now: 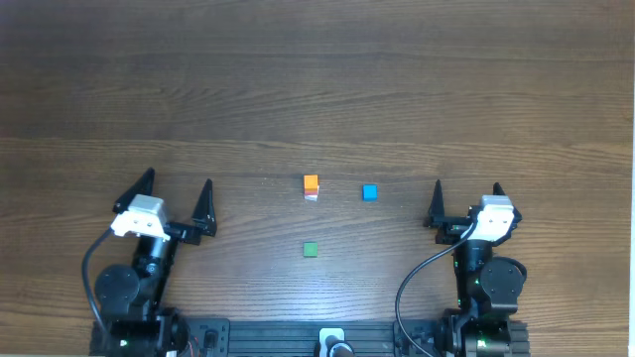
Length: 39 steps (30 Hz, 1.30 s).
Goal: Stack Cubes
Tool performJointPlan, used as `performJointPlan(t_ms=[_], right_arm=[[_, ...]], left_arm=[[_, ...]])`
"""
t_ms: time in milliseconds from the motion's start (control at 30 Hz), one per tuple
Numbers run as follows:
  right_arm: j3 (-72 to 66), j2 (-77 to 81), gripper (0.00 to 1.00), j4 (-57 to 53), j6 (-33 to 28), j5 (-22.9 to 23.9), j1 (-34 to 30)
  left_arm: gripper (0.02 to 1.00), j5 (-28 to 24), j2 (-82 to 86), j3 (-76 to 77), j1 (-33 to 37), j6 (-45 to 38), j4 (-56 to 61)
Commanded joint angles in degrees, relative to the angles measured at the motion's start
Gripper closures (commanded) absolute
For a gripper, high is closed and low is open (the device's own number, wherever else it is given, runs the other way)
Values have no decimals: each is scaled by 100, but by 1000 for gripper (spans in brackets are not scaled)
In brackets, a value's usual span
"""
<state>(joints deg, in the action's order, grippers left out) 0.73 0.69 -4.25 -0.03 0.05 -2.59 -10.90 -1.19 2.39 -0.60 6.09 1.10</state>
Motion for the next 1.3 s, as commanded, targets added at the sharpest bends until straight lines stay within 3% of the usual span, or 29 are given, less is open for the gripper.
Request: performJointPlan(t_ms=[33,1100,1200,1300], right_arm=[[-46,-37,9,4,-4,-46,0],[-44,-37,7,164,22,-46,0],[-42,-37,7,361,903,-254,0],[7,-35,7,393,922,-944,0]], left_arm=[[20,-151,103,-201,-20,-289,-107],[18,-149,85,-201,-20,-286,-435],[18,-149,85,-201,-20,-289,-435],[18,-149,85,-201,-20,-289,-435]])
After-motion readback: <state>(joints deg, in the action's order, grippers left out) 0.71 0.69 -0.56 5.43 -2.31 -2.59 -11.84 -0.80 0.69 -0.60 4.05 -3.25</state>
